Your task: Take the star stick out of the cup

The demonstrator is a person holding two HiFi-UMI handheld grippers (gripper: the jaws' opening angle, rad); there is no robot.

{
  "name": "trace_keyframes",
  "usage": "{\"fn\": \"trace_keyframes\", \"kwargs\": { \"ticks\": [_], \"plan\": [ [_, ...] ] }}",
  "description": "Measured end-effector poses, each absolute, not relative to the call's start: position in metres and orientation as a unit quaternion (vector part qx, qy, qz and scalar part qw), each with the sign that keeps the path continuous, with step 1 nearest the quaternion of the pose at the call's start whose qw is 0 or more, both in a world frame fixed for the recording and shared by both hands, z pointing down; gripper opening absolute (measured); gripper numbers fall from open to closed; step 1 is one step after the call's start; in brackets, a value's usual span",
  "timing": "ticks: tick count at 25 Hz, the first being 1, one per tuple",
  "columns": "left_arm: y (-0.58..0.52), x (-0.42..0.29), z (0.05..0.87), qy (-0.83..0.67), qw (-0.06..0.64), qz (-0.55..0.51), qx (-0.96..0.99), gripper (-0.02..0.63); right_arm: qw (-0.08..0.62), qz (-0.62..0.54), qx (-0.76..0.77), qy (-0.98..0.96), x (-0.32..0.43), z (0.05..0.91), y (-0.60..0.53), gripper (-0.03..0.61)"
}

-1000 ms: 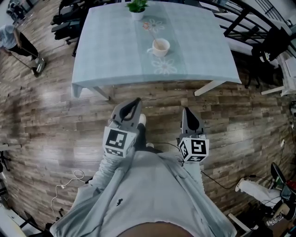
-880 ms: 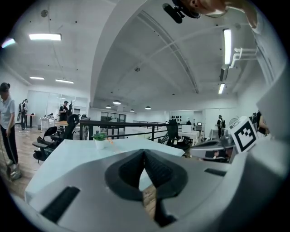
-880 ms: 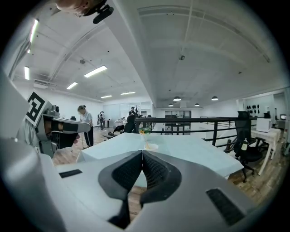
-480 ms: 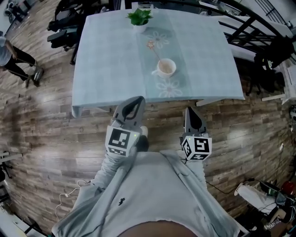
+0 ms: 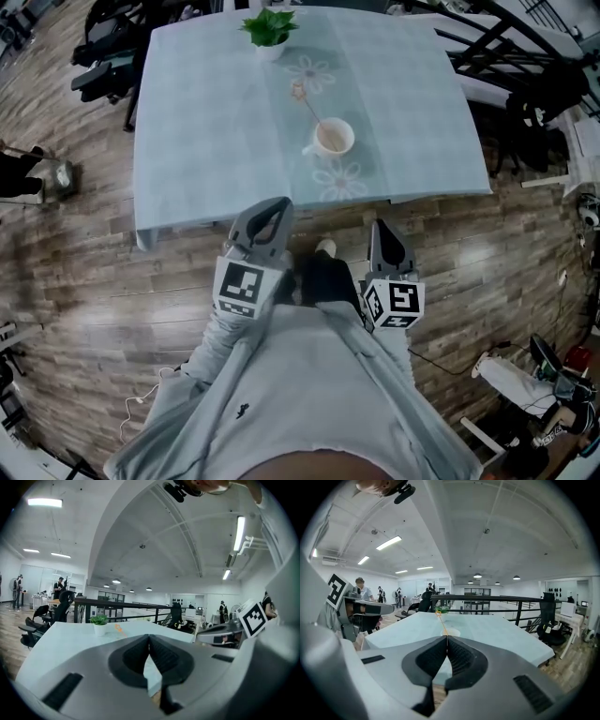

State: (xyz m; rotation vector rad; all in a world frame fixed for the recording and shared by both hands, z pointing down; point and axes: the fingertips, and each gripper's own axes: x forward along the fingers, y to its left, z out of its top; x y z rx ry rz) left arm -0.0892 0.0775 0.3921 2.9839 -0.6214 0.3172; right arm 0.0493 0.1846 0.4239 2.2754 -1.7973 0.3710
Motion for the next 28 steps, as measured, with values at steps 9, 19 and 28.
{"fn": "trace_keyframes", "kwargs": {
  "ticks": [9,19,28],
  "plan": [
    [0.041,-0.071,0.396,-0.219,0.049,0.106,0.969,0.02,0.113,0.124,0.76,-0.628,0.068,0.424,0.139,0.015],
    [-0.032,-0.012,0.379,-0.258,0.041,0.098,0.96,0.02,0.12,0.104,0.726,-0.669,0.13,0.409,0.051,0.017],
    [-0.091,0.037,0.367,-0.331,0.036,0.097,0.938,0.02,0.112,0.092,0.666,-0.732,0.183,0.4,-0.033,0.015]
  ]
}}
